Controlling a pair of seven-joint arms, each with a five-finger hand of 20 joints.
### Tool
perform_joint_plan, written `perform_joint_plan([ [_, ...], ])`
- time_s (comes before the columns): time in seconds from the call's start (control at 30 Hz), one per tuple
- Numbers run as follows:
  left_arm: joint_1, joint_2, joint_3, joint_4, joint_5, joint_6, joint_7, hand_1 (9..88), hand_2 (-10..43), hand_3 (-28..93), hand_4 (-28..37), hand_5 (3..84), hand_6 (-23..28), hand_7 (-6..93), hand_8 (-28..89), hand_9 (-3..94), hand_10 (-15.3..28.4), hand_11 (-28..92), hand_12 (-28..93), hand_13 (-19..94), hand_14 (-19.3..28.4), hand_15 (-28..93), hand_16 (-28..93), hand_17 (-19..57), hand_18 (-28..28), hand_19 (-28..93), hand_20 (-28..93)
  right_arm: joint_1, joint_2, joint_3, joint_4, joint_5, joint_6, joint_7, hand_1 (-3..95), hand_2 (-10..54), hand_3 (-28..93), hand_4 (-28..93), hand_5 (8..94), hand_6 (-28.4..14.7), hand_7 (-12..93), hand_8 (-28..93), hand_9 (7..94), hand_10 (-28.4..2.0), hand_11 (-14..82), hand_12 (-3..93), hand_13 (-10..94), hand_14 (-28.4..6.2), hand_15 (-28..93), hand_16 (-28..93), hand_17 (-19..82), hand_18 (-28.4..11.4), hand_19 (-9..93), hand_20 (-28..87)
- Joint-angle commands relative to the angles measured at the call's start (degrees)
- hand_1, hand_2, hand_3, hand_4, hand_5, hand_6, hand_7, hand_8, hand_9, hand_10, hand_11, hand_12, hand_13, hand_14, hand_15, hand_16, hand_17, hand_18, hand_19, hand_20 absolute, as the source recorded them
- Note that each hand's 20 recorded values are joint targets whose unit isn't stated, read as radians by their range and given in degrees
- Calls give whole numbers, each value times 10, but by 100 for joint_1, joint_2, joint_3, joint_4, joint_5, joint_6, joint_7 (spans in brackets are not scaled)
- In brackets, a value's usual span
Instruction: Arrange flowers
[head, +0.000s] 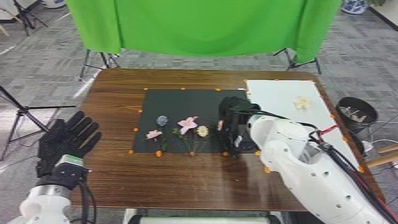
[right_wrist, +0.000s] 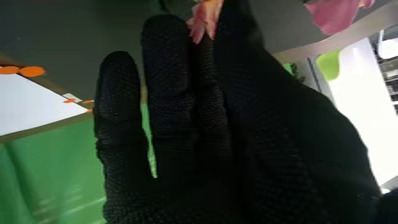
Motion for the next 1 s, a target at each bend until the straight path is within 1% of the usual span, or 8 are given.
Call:
perform_joint_plan([
  [0.03, 45, 5, -13, -17, -34, 42, 20, 308, 155, 717, -283, 459, 99, 178, -96, 402, 163, 276, 137, 295, 168, 495, -68, -62, 169, 423, 105, -68, 40, 145, -260, 11, -303, -90, 531, -95, 732, -283, 534, 5, 396, -188, 630, -105, 251, 305, 623, -60, 404, 358, 309, -189, 727, 306],
  [0.1, 61, -3, -30, -38, -35, 61, 9, 308, 155, 718, -283, 459, 99, 178, -95, 401, 163, 276, 137, 295, 169, 494, -68, -62, 169, 423, 105, -66, 44, 226, -324, 69, -427, -118, 506, -95, 756, -283, 520, 0, 375, -191, 602, -119, 271, 243, 609, -71, 419, 333, 302, -191, 726, 306],
  [0.13, 55, 8, -9, -66, -75, 160, 47, 308, 154, 718, -283, 453, 98, 177, -95, 401, 164, 276, 137, 295, 169, 494, -68, -62, 169, 423, 105, -60, 75, 235, -373, 90, -406, -75, 489, -95, 775, -283, 514, -5, 353, -187, 588, -121, 257, 227, 599, -81, 430, 311, 299, -192, 725, 306],
  [0.17, 21, -16, -13, -57, -32, 200, -6, 307, 154, 719, -283, 451, 98, 177, -95, 401, 164, 276, 137, 295, 169, 494, -68, -62, 169, 424, 105, -40, 105, 225, -383, 35, -320, -66, 476, -95, 793, -283, 507, -9, 332, -182, 572, -127, 233, 213, 587, -90, 442, 285, 296, -193, 725, 306],
  [0.33, 78, -6, -41, -61, -30, 124, 20, 308, 149, 723, -283, 405, 101, 178, -97, 359, 160, 276, 136, 257, 162, 483, -70, -62, 169, 424, 103, 18, 187, 363, -474, 135, -451, -49, 456, -95, 813, -283, 494, -14, 305, -172, 541, -140, 194, 196, 557, -104, 462, 212, 286, -197, 724, 305],
  [0.57, 78, -11, -33, -35, 10, 39, -15, 308, 148, 721, -283, 417, 102, 178, -98, 360, 161, 279, 134, 257, 163, 485, -69, -64, 168, 422, 102, 1, 398, 580, -400, 201, -60, 272, 449, -95, 813, -283, 491, -22, 284, -166, 525, -145, 176, 188, 542, -110, 455, 198, 278, -198, 719, 300],
  [0.87, 11, 20, 14, -6, -14, 0, -22, 309, 149, 718, -283, 433, 101, 178, -96, 378, 162, 281, 134, 275, 166, 488, -68, -64, 168, 421, 104, -116, 362, 529, -431, 230, -128, 248, 448, -95, 801, -283, 506, -20, 291, -164, 562, -135, 221, 205, 555, -106, 452, 194, 276, -196, 712, 293],
  [1.0, 35, 18, -20, -7, -4, 19, -57, 309, 150, 718, -283, 435, 101, 180, -96, 379, 162, 281, 134, 277, 165, 488, -68, -64, 168, 421, 105, -92, 337, 394, -359, 162, 101, 241, 464, -95, 785, -283, 535, -12, 311, -164, 608, -123, 323, 253, 586, -100, 472, 209, 280, -196, 708, 292],
])
